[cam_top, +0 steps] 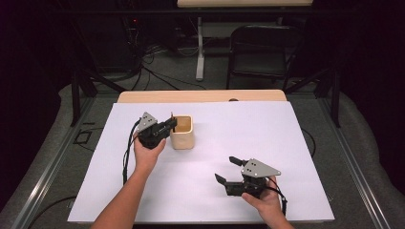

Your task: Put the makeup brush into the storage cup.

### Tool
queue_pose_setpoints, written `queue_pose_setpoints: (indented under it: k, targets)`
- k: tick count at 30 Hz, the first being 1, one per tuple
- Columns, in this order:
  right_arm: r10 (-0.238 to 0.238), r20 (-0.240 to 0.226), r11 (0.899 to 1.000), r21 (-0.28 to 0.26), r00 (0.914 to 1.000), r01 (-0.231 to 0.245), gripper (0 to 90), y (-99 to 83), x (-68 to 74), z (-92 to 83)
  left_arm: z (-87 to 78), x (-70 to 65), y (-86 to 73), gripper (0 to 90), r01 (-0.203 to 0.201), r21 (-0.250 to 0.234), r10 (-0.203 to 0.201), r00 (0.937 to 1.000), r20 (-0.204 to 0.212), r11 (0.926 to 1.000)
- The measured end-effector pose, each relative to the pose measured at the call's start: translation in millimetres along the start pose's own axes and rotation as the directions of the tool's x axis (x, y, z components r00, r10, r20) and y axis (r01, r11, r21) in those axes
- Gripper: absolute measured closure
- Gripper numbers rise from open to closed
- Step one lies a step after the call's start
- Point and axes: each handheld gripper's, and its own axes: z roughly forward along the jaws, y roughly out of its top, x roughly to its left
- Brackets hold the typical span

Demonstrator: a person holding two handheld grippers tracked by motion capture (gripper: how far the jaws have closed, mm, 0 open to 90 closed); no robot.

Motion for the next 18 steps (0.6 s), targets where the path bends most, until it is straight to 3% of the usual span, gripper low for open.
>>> queue_pose_setpoints:
  k: [5, 6, 13, 14, 18]
  targets:
    - [0.0, 0.002, 1.0, -0.001, 1.0, 0.0, 22.1, 0.1, -0.4, 0.4, -0.1, -0.5, -1.6, 81.5, 0.007, 0.004, -0.007, 1.0, 0.001, 1.0]
    - [0.0, 0.002, 1.0, -0.001, 1.0, 0.0, 22.1, 0.1, -0.4, 0.4, -0.1, -0.5, -1.6, 70.3, 0.007, 0.004, -0.007, 1.0, 0.001, 1.0]
    - [0.0, 0.001, 1.0, 0.0, 1.0, 0.0, 22.1, 0.1, -0.5, 0.4, -0.1, -0.5, -1.6, 70.3, 0.007, 0.004, -0.007, 1.0, 0.001, 1.0]
    - [-0.001, 0.0, 1.0, 0.0, 1.0, 0.001, 22.1, 0.0, -0.2, 0.4, -1.4, -1.6, -1.0, 60.2, 0.025, -0.02, -0.025, 0.9997, -0.008, 0.9995]
    - [0.0, 0.0, 1.0, 0.001, 1.0, 0.0, 22.1, -0.1, -0.2, 0.7, -1.8, -0.8, -0.6, 49.7, 0.025, -0.029, -0.026, 0.9993, -0.027, 0.9993]
